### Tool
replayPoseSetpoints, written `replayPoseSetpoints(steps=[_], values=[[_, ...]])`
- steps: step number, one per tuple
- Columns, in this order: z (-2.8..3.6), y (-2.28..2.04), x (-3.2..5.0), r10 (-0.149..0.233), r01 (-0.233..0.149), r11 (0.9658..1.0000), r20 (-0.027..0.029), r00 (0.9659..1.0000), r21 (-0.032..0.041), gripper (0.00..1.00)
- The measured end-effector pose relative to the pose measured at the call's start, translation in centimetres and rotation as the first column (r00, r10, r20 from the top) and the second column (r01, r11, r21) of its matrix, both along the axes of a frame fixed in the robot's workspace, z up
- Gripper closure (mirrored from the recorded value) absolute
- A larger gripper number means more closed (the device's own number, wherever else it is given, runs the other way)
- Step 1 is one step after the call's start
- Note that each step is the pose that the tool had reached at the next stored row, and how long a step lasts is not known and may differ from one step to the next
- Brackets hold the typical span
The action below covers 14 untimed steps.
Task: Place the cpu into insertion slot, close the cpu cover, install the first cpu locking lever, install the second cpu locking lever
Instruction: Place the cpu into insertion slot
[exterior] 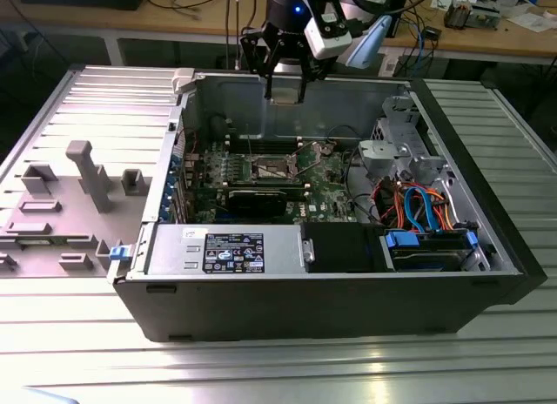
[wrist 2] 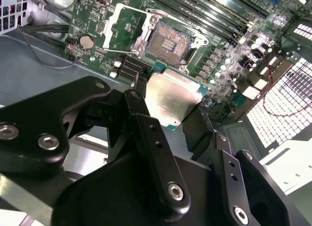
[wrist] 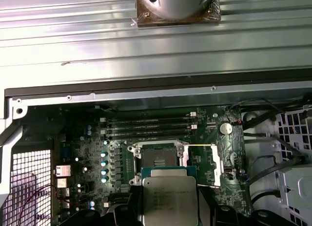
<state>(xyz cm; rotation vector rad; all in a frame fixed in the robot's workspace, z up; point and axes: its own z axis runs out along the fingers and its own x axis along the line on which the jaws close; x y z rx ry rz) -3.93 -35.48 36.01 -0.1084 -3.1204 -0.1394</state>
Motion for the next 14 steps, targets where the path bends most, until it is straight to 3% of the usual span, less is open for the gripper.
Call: replayPoseSetpoints(steps=[2,6,10,13,14], values=[[-0.01,0.00,0.00,-0.021,0.021,0.9998,-0.0001,0.9998,-0.0002,0.46],[-0.05,-0.76,-0.01,-0.026,0.026,0.9997,0.0000,0.9997,0.0003,0.46],[-0.06,-0.78,0.01,-0.056,0.056,0.9984,0.0000,0.9984,0.0002,0.46],[-0.10,0.02,-0.03,-0.065,0.065,0.9979,0.0000,0.9979,0.0001,0.46],[-0.22,0.53,-0.05,-0.066,0.066,0.9978,-0.0006,0.9978,0.0001,0.46]])
